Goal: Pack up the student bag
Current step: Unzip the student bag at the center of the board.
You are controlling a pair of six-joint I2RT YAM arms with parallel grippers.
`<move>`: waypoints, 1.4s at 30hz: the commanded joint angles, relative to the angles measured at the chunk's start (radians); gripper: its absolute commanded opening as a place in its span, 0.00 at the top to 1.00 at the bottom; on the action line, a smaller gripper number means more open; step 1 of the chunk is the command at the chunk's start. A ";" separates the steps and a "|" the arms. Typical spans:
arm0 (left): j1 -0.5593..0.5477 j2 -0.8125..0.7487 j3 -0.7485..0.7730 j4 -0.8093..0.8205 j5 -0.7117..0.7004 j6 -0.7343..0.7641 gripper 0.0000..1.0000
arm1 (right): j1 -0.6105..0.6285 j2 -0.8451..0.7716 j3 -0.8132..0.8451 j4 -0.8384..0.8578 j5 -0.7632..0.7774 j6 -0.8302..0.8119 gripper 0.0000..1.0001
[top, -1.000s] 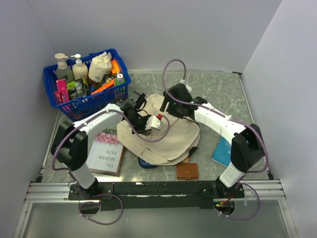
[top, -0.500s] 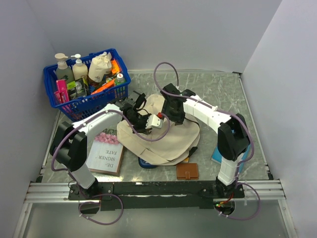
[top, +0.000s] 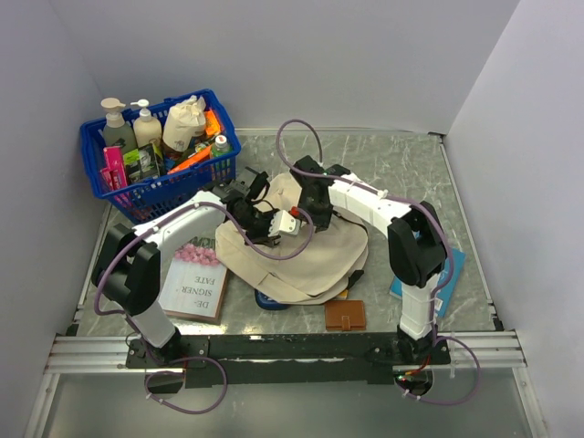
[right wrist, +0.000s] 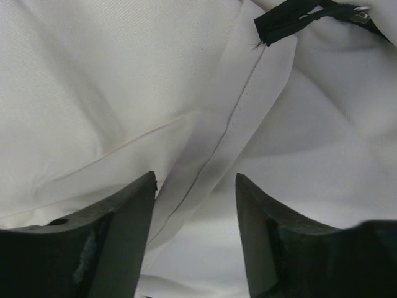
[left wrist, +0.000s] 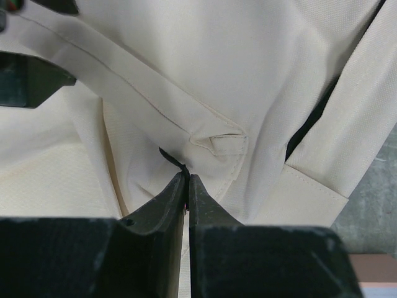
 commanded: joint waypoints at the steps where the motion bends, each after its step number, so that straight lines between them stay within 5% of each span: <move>1: 0.002 -0.039 0.018 0.001 0.035 0.007 0.89 | -0.012 -0.046 -0.057 0.034 -0.010 -0.005 0.51; 19: 0.033 -0.026 -0.020 0.050 -0.053 -0.039 0.89 | -0.024 -0.325 -0.498 0.347 -0.057 0.028 0.87; 23: 0.033 -0.013 0.037 0.081 -0.073 -0.149 0.69 | -0.024 -0.322 -0.547 0.407 -0.082 0.035 0.91; 30: 0.033 0.051 0.248 0.231 -0.034 -0.499 0.66 | -0.032 -0.342 -0.669 0.531 -0.106 0.077 0.92; 39: -0.047 0.188 0.112 0.473 -0.125 -0.717 0.63 | -0.070 -0.365 -0.809 0.660 -0.214 0.169 0.96; 42: -0.051 0.227 0.103 0.496 -0.135 -0.743 0.52 | -0.082 -0.360 -0.840 0.695 -0.241 0.179 0.97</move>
